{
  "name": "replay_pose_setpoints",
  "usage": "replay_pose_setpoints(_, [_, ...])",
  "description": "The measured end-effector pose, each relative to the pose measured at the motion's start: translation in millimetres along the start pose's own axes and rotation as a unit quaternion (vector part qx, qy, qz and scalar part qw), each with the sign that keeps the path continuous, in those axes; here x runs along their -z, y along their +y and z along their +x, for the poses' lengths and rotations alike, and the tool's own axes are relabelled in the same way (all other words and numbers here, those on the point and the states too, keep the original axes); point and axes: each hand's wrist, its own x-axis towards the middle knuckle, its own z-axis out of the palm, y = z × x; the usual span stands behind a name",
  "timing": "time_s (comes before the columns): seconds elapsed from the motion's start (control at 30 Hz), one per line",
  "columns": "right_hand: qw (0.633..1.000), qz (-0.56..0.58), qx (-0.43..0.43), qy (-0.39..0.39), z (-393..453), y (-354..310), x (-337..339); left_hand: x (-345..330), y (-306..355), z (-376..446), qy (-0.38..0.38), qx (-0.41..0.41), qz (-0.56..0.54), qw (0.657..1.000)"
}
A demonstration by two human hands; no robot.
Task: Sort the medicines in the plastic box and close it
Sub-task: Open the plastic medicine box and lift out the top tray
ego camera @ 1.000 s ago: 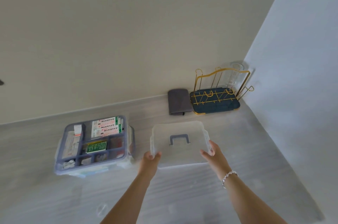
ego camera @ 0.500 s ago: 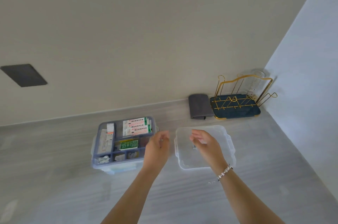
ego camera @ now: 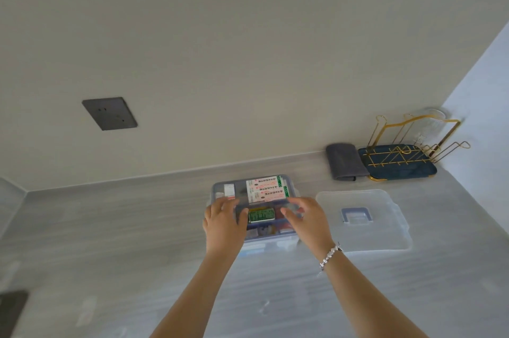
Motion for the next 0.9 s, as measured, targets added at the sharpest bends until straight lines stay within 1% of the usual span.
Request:
replay_pose_setpoints(0.1, [0.998,-0.036,-0.015,0.055,2,2,-9,3,-19,4,0.004,0.026,-0.012,1.0])
replay_pose_setpoints(0.2, [0.995,-0.039,-0.055,0.073,6,4,-13,6,-29,10,0.01,0.051,-0.086,0.995])
replay_pose_setpoints(0.3, [0.993,-0.024,-0.083,0.082,13,5,-15,8,-36,18,0.033,0.07,-0.139,0.987])
replay_pose_setpoints(0.37, [0.99,-0.007,-0.096,0.104,17,5,-15,10,-38,23,0.049,0.088,-0.168,0.981])
replay_pose_setpoints(0.5, [0.981,0.028,-0.135,0.137,24,2,-17,12,-40,30,0.073,0.151,-0.227,0.959])
replay_pose_setpoints(0.73, [0.973,0.056,-0.16,0.158,29,2,-20,10,-40,41,0.077,0.232,-0.254,0.936])
replay_pose_setpoints(0.9, [0.972,0.08,-0.152,0.163,27,1,-21,8,-41,45,0.079,0.249,-0.253,0.932])
